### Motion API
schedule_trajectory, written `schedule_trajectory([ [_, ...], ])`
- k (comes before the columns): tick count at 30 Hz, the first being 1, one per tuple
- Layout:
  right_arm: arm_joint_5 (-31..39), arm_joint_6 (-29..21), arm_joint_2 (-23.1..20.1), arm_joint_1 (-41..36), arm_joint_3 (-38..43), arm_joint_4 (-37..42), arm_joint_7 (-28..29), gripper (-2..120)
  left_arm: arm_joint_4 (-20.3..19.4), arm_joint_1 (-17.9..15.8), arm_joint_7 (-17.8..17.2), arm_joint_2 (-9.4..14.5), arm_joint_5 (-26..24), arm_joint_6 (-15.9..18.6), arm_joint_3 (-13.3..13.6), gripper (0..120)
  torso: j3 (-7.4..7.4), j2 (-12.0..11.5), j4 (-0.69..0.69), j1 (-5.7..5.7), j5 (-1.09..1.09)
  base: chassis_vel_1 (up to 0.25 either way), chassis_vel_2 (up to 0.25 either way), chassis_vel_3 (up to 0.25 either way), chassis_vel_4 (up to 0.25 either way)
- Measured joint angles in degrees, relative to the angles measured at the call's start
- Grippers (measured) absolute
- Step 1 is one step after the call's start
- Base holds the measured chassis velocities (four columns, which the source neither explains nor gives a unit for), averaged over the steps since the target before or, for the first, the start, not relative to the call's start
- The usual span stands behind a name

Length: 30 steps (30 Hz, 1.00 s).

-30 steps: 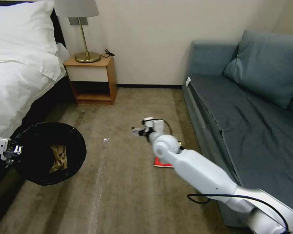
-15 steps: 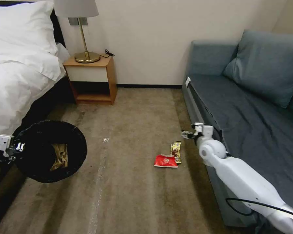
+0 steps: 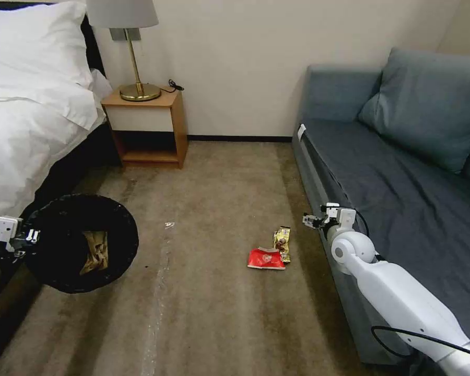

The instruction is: Pick up the trash bin, then pick up the garbage on the floor and place it into the trash bin.

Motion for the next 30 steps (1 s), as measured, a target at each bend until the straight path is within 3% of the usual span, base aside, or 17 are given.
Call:
schedule_trajectory([
  [30,-1.06,2.79,0.28,-7.22,3.97,1.89,-1.63,100,-0.19,1.99,1.13,-0.58,0.49,-1.32,-0.99,2,-0.01,0.00,-0.01,0.00,0.00,-0.003,0.004,0.003,-0.002],
])
